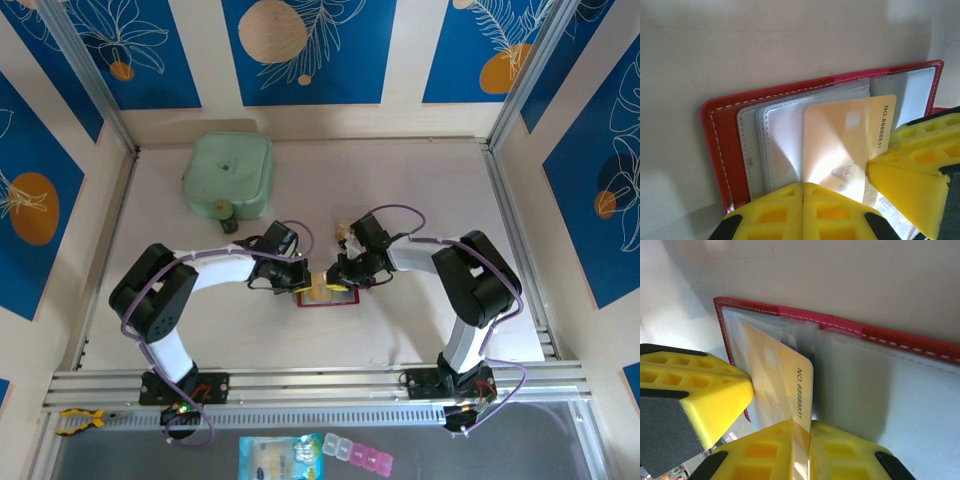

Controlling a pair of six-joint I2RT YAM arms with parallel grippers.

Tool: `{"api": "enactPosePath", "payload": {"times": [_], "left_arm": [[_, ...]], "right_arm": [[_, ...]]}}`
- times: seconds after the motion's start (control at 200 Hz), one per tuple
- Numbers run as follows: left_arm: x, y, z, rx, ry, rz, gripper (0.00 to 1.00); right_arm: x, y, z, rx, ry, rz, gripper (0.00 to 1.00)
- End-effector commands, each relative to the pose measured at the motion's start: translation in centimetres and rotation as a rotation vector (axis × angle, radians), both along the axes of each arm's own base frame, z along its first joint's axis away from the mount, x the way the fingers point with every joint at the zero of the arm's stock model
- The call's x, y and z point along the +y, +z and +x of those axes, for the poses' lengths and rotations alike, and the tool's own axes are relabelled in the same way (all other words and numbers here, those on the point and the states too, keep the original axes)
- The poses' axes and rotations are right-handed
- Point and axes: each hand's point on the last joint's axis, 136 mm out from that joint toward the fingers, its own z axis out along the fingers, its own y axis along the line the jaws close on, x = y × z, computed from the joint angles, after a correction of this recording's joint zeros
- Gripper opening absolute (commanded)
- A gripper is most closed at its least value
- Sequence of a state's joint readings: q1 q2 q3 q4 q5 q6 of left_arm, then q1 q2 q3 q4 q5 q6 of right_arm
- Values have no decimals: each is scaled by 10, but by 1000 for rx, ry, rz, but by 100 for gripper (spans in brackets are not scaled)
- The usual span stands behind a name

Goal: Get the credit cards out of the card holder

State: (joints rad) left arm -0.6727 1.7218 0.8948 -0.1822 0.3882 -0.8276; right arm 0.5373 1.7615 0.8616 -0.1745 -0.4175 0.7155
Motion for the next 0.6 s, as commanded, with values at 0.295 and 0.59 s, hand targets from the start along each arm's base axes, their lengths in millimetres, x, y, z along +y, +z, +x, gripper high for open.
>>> {"api": "enactPosePath", "payload": {"times": [0.295,0.59], "left_arm": [[6,-9,-10,23,-24,43,5],[4,-6,-9,17,-28,26,7]], "right_arm": [[-22,11,-2,-21,-26,-4,9],[-40,27,0,-65,-23,-43,5]]}}
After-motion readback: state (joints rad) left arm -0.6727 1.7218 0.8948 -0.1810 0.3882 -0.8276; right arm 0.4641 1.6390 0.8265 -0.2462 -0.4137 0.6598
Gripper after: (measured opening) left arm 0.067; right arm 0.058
